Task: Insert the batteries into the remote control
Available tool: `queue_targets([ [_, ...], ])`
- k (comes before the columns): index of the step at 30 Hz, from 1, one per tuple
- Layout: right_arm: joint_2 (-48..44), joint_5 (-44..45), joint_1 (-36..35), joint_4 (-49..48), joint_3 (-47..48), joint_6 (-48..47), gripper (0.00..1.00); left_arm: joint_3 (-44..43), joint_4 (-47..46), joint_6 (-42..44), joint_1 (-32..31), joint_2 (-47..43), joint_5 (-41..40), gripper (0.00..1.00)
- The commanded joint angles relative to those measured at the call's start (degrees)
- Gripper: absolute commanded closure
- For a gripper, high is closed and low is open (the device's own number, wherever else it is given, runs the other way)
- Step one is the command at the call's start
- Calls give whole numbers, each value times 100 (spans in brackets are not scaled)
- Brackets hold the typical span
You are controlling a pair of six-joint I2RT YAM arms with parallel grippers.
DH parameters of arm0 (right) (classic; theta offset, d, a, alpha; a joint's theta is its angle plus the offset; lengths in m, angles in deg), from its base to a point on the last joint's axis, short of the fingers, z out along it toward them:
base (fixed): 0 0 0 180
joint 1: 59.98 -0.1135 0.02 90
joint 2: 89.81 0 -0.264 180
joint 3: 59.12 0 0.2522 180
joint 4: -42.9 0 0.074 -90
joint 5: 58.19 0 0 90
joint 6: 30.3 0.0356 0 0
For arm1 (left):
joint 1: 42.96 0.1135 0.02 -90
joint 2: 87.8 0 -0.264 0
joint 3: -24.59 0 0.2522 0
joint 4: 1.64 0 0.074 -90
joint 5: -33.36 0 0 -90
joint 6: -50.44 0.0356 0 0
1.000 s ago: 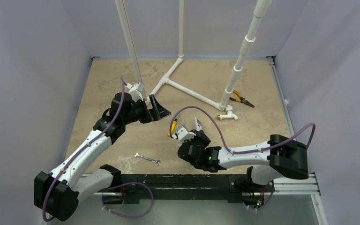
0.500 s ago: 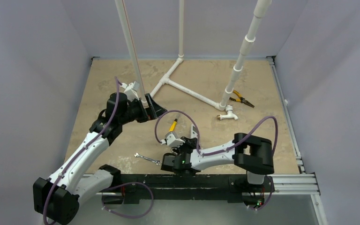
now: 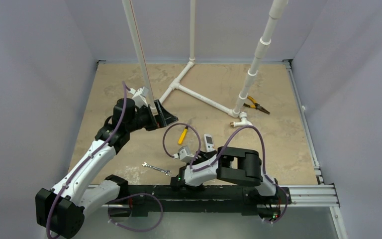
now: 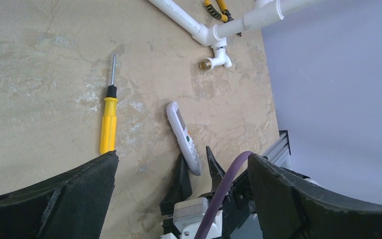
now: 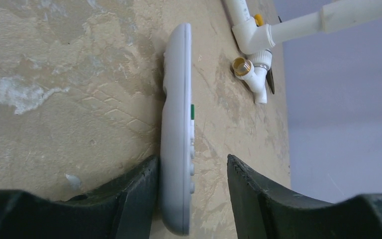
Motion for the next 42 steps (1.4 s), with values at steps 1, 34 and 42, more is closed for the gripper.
queue_targets([
  [1,-249,87,-47,-9,-81,413,47,-31,-106,13,38,-24,113,1],
  [34,-5337,-5315,1874,-7919,-3936,-4182,37,-313,1226,405,118,-490,-1802,0],
  [42,-6463,-7511,4185,-8426,-4640,-3249,34,-272,1197,491,117,-466,-1770,0],
])
